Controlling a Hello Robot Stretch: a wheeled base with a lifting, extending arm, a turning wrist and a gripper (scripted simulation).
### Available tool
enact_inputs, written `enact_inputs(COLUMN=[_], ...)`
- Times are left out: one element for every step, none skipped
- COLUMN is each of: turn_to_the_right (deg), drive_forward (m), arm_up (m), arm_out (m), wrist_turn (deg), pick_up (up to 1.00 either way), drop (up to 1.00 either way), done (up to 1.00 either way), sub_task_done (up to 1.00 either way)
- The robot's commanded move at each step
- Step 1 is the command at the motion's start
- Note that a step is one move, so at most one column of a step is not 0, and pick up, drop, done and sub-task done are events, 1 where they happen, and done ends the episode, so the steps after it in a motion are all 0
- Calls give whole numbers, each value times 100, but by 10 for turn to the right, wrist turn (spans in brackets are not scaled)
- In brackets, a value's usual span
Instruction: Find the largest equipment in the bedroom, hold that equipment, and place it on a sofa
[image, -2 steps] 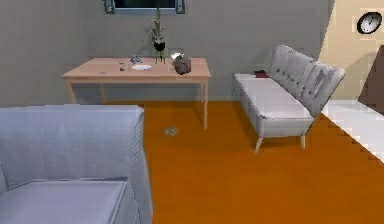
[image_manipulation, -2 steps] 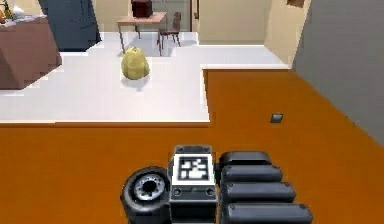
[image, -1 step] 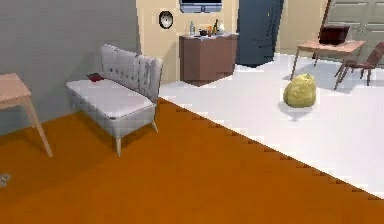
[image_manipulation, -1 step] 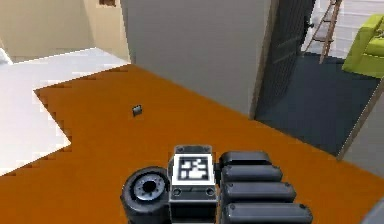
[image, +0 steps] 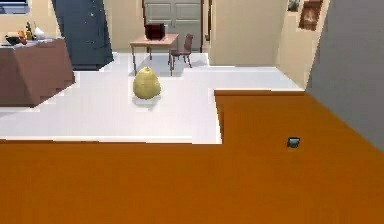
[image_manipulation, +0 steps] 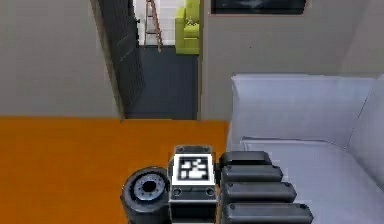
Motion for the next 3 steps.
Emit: enact_inputs(turn_to_the_right=[-450,-450,450], drive_forward=[0,0,0], arm_up=[0,0,0], arm_out=[0,0,0], wrist_turn=[0,0,0], pick_up=[0,0,0], drop=[0,0,0], done=[0,0,0], sub_task_done=[0,0,0])
